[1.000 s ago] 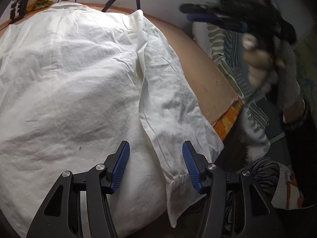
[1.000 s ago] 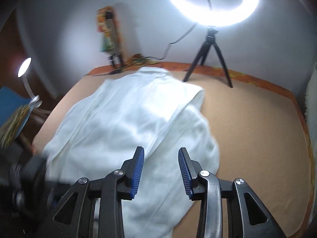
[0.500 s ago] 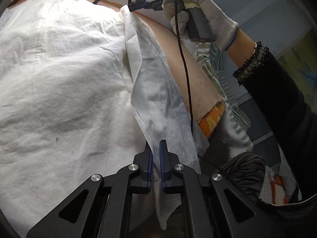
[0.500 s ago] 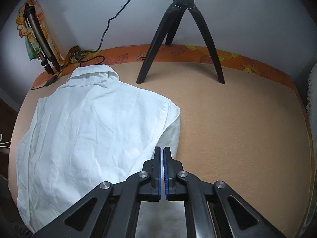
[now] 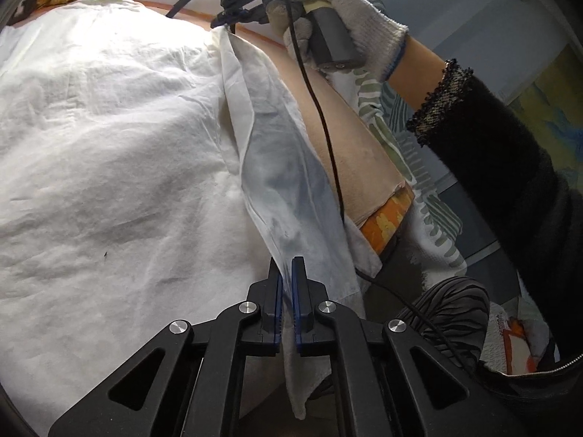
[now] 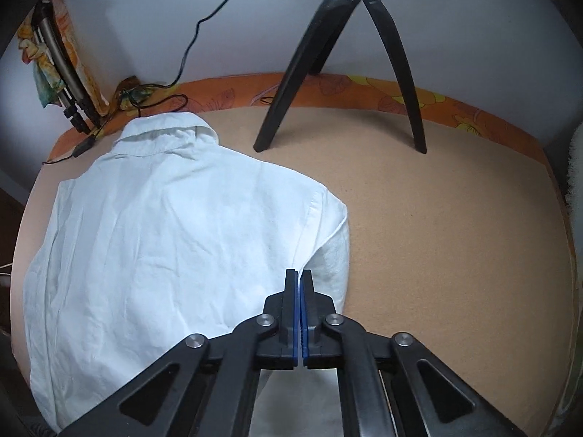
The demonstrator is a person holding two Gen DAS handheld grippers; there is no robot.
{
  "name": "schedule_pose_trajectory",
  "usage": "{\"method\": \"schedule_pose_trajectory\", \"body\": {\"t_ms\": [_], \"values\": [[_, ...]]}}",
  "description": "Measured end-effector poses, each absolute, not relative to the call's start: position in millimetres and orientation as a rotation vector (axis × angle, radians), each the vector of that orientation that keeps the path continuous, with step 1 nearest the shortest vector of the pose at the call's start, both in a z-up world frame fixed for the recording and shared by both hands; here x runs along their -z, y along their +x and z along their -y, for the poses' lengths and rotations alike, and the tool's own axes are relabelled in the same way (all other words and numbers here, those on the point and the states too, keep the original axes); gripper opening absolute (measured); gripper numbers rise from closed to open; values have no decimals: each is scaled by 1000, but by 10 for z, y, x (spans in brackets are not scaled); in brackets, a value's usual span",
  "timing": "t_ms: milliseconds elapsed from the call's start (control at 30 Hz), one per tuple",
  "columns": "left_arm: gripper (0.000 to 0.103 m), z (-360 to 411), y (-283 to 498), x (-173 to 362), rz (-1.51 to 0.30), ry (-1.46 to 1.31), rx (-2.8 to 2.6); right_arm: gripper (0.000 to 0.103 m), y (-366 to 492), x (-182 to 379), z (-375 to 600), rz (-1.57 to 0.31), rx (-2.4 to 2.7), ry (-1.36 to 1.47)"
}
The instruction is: Fold small clothes
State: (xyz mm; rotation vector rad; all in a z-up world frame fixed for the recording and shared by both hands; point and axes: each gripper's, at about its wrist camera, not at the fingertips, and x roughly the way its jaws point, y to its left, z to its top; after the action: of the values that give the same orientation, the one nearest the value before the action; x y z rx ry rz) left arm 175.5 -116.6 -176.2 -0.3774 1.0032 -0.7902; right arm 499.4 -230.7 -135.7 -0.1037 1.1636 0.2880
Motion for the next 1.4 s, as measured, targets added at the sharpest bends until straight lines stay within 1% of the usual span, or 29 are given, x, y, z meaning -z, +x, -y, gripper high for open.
{"method": "schedule_pose_trajectory", "body": {"t_ms": [133, 233, 300, 333, 367, 467, 500, 533, 633, 667, 700, 767, 833, 1000, 1133, 1167, 1200, 1300, 1333, 1400], "values": [[3, 1095, 1682, 1747, -1001, -427, 791, 0, 4959, 1102, 2039, -1103, -385, -136], [3, 1068, 1677, 1776, -1005, -425, 777, 0, 4970, 1159, 1766, -1099, -400, -218], [3, 1069, 1685, 1791, -1021, -434, 779, 6, 4971, 1283, 1686, -1139, -445, -231], [3, 1067, 1689, 1797, -1028, -438, 779, 13, 4955, 1349, 1668, -1165, -484, -232], [3, 1084, 1683, 1790, -1028, -426, 778, 25, 4918, 1382, 1663, -1167, -509, -232], [5, 1099, 1647, 1746, -1018, -372, 768, 31, 4740, 1309, 1772, -1113, -500, -244], [11, 1099, 1644, 1731, -1022, -361, 761, 32, 4674, 1240, 1870, -1093, -490, -225], [14, 1089, 1641, 1713, -1020, -355, 749, 32, 4591, 1159, 2005, -1075, -477, -199], [14, 1036, 1631, 1601, -972, -339, 722, 31, 4219, 951, 2402, -1020, -475, -120], [14, 1002, 1631, 1559, -952, -334, 714, 28, 4064, 917, 2524, -1015, -472, -93], [14, 984, 1636, 1516, -931, -338, 712, 24, 3901, 917, 2633, -1019, -488, -62], [14, 973, 1647, 1429, -896, -352, 724, 17, 3627, 1001, 2706, -1051, -509, -55], [14, 1021, 1662, 1372, -878, -333, 741, 14, 3428, 1169, 2664, -1087, -529, -77], [14, 1165, 1684, 1483, -909, -281, 742, 13, 3146, 1520, 2266, -1127, -669, -134], [14, 1225, 1717, 1659, -968, -252, 714, 15, 2966, 1523, 2151, -1142, -746, -164], [14, 1226, 1717, 1691, -979, -252, 713, 18, 2948, 1469, 2213, -1132, -737, -150], [14, 1233, 1713, 1715, -986, -242, 710, 26, 2940, 1407, 2309, -1119, -726, -122], [14, 1225, 1652, 1730, -985, -235, 710, 34, 2916, 1235, 2703, -1069, -635, -65], [14, 1223, 1638, 1720, -978, -230, 709, 36, 2897, 1216, 2848, -1065, -604, -50], [14, 1199, 1602, 1699, -955, -232, 703, 42, 2857, 1227, 3116, -1070, -547, -10]]}}
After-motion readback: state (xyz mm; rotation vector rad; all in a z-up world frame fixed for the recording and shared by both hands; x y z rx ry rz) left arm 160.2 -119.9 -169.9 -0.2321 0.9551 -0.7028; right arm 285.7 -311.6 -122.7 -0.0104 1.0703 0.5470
